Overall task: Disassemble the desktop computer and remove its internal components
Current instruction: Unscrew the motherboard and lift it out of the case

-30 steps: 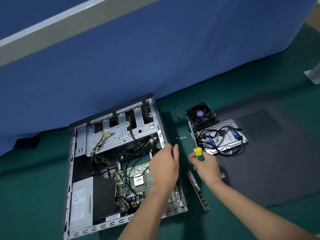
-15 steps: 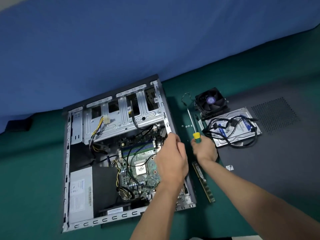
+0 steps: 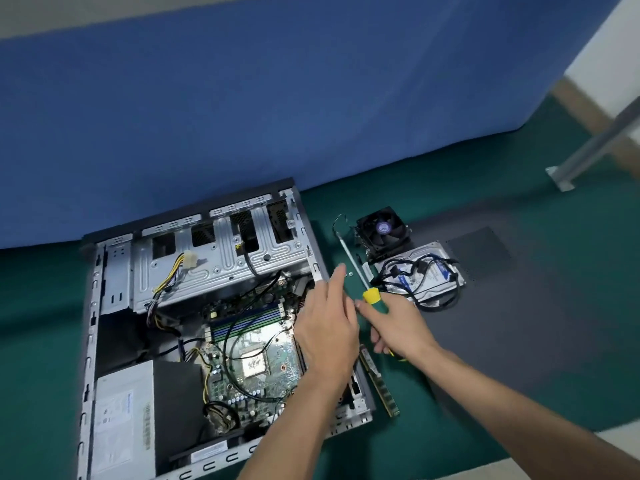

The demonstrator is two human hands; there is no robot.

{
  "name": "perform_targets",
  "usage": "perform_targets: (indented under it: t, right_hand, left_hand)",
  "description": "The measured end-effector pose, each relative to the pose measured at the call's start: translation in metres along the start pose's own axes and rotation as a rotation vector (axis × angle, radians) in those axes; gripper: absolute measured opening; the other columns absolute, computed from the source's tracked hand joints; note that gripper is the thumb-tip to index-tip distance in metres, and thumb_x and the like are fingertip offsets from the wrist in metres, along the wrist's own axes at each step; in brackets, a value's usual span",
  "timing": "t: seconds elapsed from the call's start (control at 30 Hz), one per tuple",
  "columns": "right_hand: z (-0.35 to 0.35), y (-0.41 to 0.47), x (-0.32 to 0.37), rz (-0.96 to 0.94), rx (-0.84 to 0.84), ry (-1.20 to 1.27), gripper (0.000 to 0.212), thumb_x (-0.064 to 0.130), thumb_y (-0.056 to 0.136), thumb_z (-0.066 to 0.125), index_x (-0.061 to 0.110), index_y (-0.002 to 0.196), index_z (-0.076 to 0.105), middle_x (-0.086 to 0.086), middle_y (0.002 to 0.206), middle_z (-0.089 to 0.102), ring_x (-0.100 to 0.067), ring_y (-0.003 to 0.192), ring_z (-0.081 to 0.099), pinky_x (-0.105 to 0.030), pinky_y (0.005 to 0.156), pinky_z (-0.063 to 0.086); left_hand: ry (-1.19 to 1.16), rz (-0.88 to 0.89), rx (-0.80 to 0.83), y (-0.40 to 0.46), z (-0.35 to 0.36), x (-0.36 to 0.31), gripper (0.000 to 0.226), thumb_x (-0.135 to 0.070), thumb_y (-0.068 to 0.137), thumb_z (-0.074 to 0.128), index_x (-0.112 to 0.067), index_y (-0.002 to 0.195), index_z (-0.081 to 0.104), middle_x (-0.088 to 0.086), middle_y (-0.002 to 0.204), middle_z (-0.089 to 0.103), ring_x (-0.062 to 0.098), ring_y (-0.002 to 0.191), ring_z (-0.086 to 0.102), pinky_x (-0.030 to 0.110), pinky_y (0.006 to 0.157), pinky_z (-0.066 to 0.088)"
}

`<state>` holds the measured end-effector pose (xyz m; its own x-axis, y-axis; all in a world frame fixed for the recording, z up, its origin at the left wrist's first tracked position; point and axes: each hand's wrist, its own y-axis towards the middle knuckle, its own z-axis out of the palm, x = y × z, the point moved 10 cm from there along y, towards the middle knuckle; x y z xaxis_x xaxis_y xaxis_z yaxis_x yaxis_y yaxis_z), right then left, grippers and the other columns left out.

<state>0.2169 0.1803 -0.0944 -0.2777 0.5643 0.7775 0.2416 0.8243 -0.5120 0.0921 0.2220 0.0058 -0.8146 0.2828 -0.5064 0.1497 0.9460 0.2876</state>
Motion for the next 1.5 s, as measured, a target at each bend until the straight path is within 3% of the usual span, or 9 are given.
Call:
perform_targets:
  t: [0.17, 0.4, 0.53, 0.67, 0.87, 1.0, 1.13, 1.23, 1.5]
  right_hand:
    - [-0.021, -0.023, 0.048, -0.06, 0.027, -0.246, 0.022, 0.033, 0.085, 0.057, 0.018, 0.07, 0.051, 0.002, 0.044, 0.053, -0.017, 0.035, 0.053, -0.025, 0.04, 0.042]
    - [0.003, -0.053, 0.079, -0.126, 0.211, -0.687, 0.01, 0.032, 0.07, 0.055, 0.022, 0.072, 0.054, 0.007, 0.059, 0.052, -0.008, 0.049, 0.045, -0.027, 0.051, 0.038]
    - [0.016, -0.055, 0.1, -0.167, 0.121, -0.667, 0.017, 0.029, 0.076, 0.067, 0.034, 0.084, 0.053, 0.013, 0.073, 0.057, -0.007, 0.059, 0.053, -0.022, 0.054, 0.042]
    - [0.012, -0.049, 0.125, -0.186, -0.1, -0.406, 0.023, 0.027, 0.074, 0.076, 0.025, 0.078, 0.053, 0.003, 0.063, 0.063, -0.013, 0.046, 0.056, -0.028, 0.045, 0.047]
    - [0.043, -0.043, 0.15, -0.336, -0.25, -0.733, 0.026, 0.044, 0.084, 0.063, 0.023, 0.086, 0.048, 0.005, 0.059, 0.055, -0.017, 0.056, 0.053, -0.03, 0.048, 0.033]
    - [0.063, -0.029, 0.15, -0.382, -0.239, -0.821, 0.026, 0.039, 0.089, 0.058, 0.016, 0.1, 0.052, -0.003, 0.073, 0.06, -0.025, 0.068, 0.055, -0.032, 0.057, 0.037]
    - [0.073, -0.017, 0.147, -0.414, -0.245, -0.852, 0.027, 0.037, 0.09, 0.058, 0.014, 0.105, 0.053, 0.001, 0.075, 0.055, -0.02, 0.066, 0.05, -0.03, 0.057, 0.03]
    - [0.073, -0.013, 0.146, -0.443, -0.238, -0.806, 0.024, 0.036, 0.09, 0.059, 0.016, 0.103, 0.054, 0.0, 0.075, 0.062, -0.02, 0.065, 0.056, -0.031, 0.057, 0.036]
    - [0.07, 0.001, 0.148, -0.434, -0.237, -0.837, 0.023, 0.037, 0.09, 0.058, 0.016, 0.098, 0.053, 0.002, 0.07, 0.057, -0.021, 0.062, 0.053, -0.03, 0.056, 0.033]
  left_hand:
    - [0.05, 0.131, 0.013, 0.005, -0.009, -0.005, 0.041, -0.02, 0.085, 0.061, -0.018, 0.126, 0.059, 0.001, 0.071, 0.052, 0.015, 0.052, 0.048, 0.021, 0.033, 0.03]
    - [0.138, 0.474, -0.033, -0.003, -0.027, 0.014, 0.01, -0.022, 0.075, 0.074, -0.016, 0.077, 0.066, -0.002, 0.065, 0.055, 0.015, 0.054, 0.052, 0.021, 0.04, 0.03]
    - [-0.056, 0.266, 0.061, -0.01, -0.027, 0.058, 0.006, -0.017, 0.076, 0.074, -0.015, 0.075, 0.068, -0.004, 0.065, 0.063, 0.015, 0.056, 0.057, 0.024, 0.042, 0.041]
    - [-0.11, -0.056, 0.242, -0.01, -0.005, 0.099, 0.015, -0.032, 0.091, 0.056, -0.023, 0.099, 0.065, -0.007, 0.086, 0.066, 0.013, 0.078, 0.059, 0.026, 0.06, 0.037]
    - [-0.207, -0.408, 0.366, -0.015, 0.029, 0.145, 0.037, -0.013, 0.089, 0.05, -0.017, 0.125, 0.045, 0.0, 0.11, 0.06, 0.021, 0.1, 0.057, 0.034, 0.077, 0.044]
    - [-0.189, -0.388, 0.419, -0.007, 0.041, 0.163, 0.04, -0.006, 0.088, 0.048, -0.009, 0.128, 0.044, 0.007, 0.126, 0.05, 0.023, 0.119, 0.042, 0.036, 0.091, 0.04]
    - [-0.302, -0.484, 0.353, -0.002, 0.041, 0.181, 0.027, -0.014, 0.095, 0.043, -0.006, 0.12, 0.049, 0.01, 0.118, 0.051, 0.022, 0.111, 0.046, 0.035, 0.09, 0.039]
    - [-0.327, -0.568, 0.212, -0.001, 0.03, 0.194, 0.021, -0.018, 0.098, 0.038, -0.007, 0.108, 0.052, 0.006, 0.105, 0.051, 0.022, 0.102, 0.047, 0.034, 0.082, 0.039]
    - [-0.436, -0.721, 0.207, -0.009, 0.036, 0.209, 0.028, -0.017, 0.096, 0.045, -0.011, 0.123, 0.051, 0.005, 0.112, 0.052, 0.015, 0.09, 0.049, 0.028, 0.078, 0.038]
